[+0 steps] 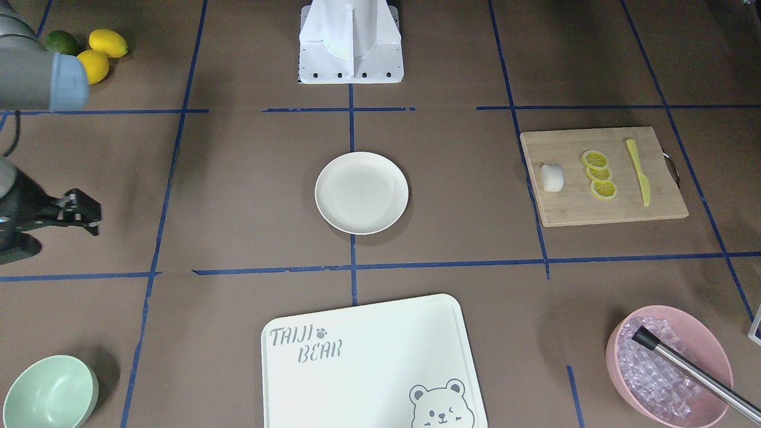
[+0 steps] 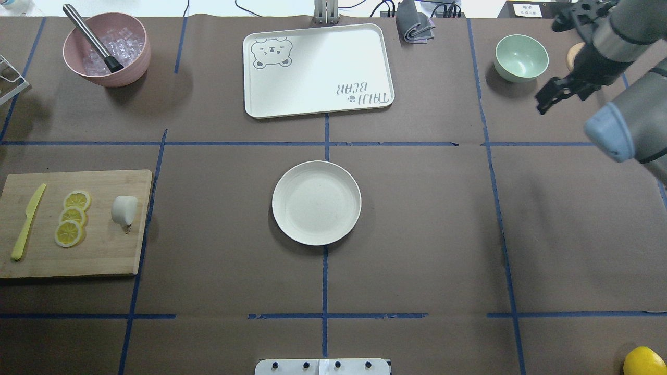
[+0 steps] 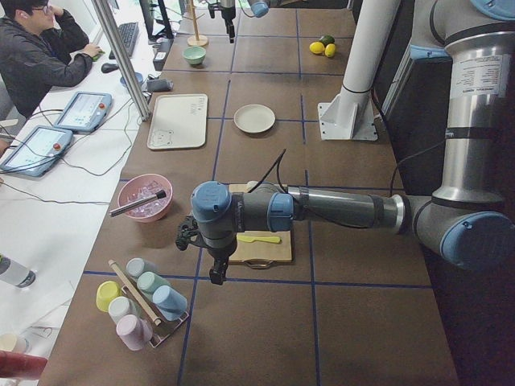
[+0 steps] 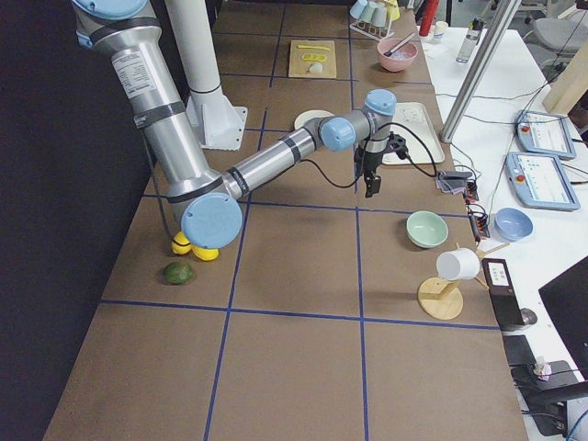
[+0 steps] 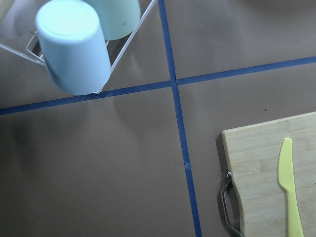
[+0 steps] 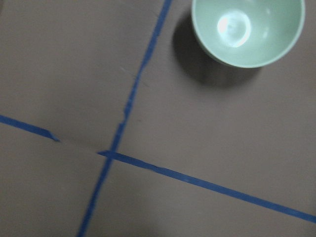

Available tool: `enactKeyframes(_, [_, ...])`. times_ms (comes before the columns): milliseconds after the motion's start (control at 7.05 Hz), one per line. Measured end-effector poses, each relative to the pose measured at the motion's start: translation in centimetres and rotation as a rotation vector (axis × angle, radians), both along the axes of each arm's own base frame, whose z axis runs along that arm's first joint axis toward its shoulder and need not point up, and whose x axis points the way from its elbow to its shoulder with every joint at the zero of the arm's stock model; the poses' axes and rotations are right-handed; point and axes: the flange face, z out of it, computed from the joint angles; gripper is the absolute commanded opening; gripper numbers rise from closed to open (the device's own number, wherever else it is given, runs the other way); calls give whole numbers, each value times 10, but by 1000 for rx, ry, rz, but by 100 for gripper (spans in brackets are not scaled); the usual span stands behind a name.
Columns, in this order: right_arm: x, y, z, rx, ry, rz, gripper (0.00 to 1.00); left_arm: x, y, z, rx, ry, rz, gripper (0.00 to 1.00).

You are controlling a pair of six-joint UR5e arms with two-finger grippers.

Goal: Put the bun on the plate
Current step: 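Release the plate and withdraw the right arm to rest, then reach the left gripper to the white bun on the cutting board and grasp it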

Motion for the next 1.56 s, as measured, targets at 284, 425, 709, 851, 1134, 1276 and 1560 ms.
enactKeyframes(284, [120, 27, 89, 22, 29, -48, 100, 2, 0, -1, 1, 3, 2, 100])
enactKeyframes(425, [175, 54, 131, -6, 29, -20, 100, 2, 0, 0, 0, 3, 3, 100])
enactKeyframes(709, [247, 113, 192, -99, 29, 77, 100, 2, -3, -4, 24, 2, 3, 100])
enactKeyframes(851, [259, 131, 208, -134, 28, 105, 100, 3, -8, -11, 88, 2, 4, 100])
enactKeyframes(1134, [264, 140, 216, -158, 27, 127, 100, 4, -20, -34, 233, 8, -12, 100])
enactKeyframes(1276, [264, 139, 215, -159, 27, 129, 100, 12, -23, -44, 282, 15, -17, 100])
enactKeyframes(1560, [265, 138, 216, -158, 27, 130, 100, 81, -30, -62, 280, 60, 5, 100])
